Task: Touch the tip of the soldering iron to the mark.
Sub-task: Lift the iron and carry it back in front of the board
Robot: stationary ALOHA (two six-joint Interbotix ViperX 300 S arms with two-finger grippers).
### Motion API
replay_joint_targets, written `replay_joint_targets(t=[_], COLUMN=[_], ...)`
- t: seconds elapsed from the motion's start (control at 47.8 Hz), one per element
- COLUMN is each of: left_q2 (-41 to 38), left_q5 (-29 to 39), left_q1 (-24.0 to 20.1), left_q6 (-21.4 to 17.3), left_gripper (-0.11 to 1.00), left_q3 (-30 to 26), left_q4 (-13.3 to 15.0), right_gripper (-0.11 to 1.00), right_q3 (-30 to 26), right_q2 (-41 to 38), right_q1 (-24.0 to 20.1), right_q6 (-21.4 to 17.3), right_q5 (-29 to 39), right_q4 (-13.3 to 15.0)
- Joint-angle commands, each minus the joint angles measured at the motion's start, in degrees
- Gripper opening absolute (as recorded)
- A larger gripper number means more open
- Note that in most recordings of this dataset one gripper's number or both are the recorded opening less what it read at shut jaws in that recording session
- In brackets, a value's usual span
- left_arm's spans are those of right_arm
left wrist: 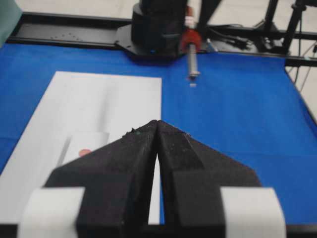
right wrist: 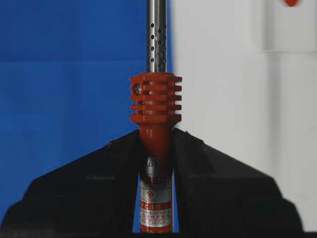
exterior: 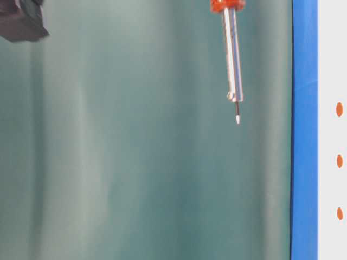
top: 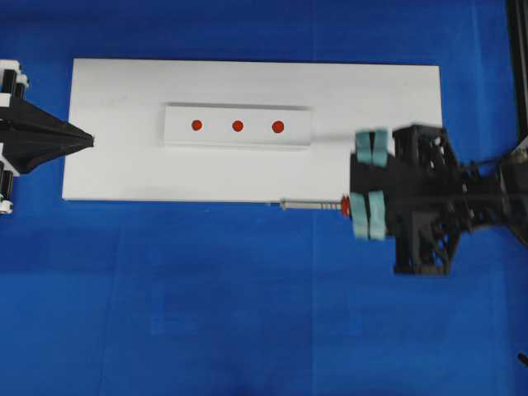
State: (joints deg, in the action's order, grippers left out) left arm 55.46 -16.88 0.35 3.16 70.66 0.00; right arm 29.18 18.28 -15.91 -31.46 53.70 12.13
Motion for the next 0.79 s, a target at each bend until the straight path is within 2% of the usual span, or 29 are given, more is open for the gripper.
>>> replay_joint_targets(t=[0.0, 0.105, 0.251, 0.397, 0.544, 0.774], left_q2=[-0.2, -0.1, -0.1, -0.1, -0.1, -0.3], left_q5=[-0.6, -0.6, -0.6, -0.6, -0.6, -0.6], left_q1=[0.0, 0.1, 0.1, 0.0, 0.1, 0.0], left_q6=[0.0, 0.0, 0.0, 0.0, 0.0, 0.0], left_gripper=[0.00, 0.00, 0.00, 0.00, 0.00, 0.00], left_q3=[-0.6, -0.6, -0.6, -0.6, -0.6, -0.6], left_q4=[-0.1, -0.1, -0.1, -0.1, -0.1, -0.1], right_gripper=[0.06, 0.06, 0.06, 0.06, 0.06, 0.06], right_q3=[-1.1, -1.5, -2.4, -2.5, -3.1, -6.8], right_q2=[0.0, -0.7, -2.0, -3.0, -4.0, -8.4], right_q1=[-3.2, -6.3, -9.7, -10.4, -10.4, -10.0], right_q6=[-3.1, -6.9, -10.3, -10.6, -10.6, -10.1], right_q5=[-0.4, 0.0, 0.1, -0.2, -0.9, -3.3], right_q4=[1.3, 2.7, 4.3, 4.5, 5.8, 8.1])
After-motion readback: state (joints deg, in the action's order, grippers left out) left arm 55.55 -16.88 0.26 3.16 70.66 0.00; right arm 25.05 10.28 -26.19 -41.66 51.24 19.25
